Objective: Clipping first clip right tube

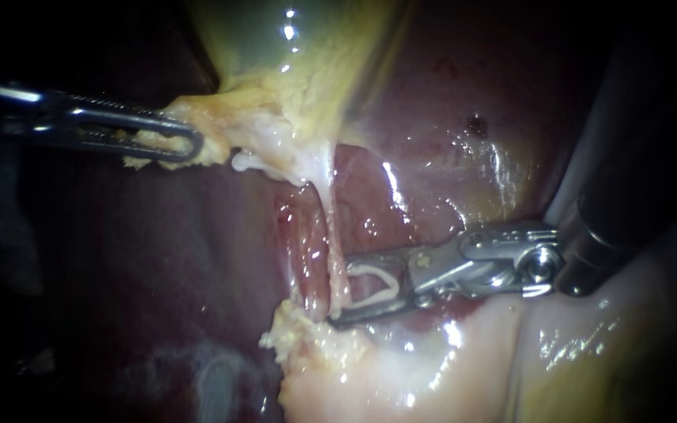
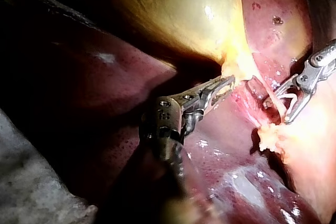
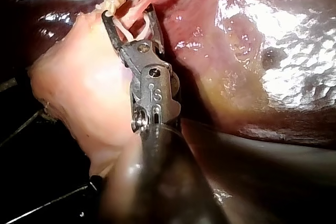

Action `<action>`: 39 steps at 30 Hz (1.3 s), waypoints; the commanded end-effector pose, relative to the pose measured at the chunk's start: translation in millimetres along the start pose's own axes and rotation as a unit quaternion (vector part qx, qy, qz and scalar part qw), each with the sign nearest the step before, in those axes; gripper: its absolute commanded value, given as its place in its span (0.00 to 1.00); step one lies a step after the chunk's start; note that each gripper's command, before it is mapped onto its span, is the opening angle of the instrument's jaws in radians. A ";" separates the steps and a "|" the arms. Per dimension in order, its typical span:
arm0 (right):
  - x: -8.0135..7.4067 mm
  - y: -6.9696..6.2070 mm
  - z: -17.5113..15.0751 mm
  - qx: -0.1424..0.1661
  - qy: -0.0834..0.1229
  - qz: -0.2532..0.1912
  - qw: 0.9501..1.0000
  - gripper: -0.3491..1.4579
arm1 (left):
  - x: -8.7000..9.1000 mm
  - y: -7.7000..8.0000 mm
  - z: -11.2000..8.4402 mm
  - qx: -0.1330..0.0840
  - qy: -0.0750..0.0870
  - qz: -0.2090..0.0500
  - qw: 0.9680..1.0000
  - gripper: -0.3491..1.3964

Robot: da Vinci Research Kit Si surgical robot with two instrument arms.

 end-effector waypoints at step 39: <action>5.8 -6.0 2.1 0.117 0.111 0.094 0.982 0.47 | 0.0 0.0 0.1 -0.001 -0.001 0.000 1.000 0.00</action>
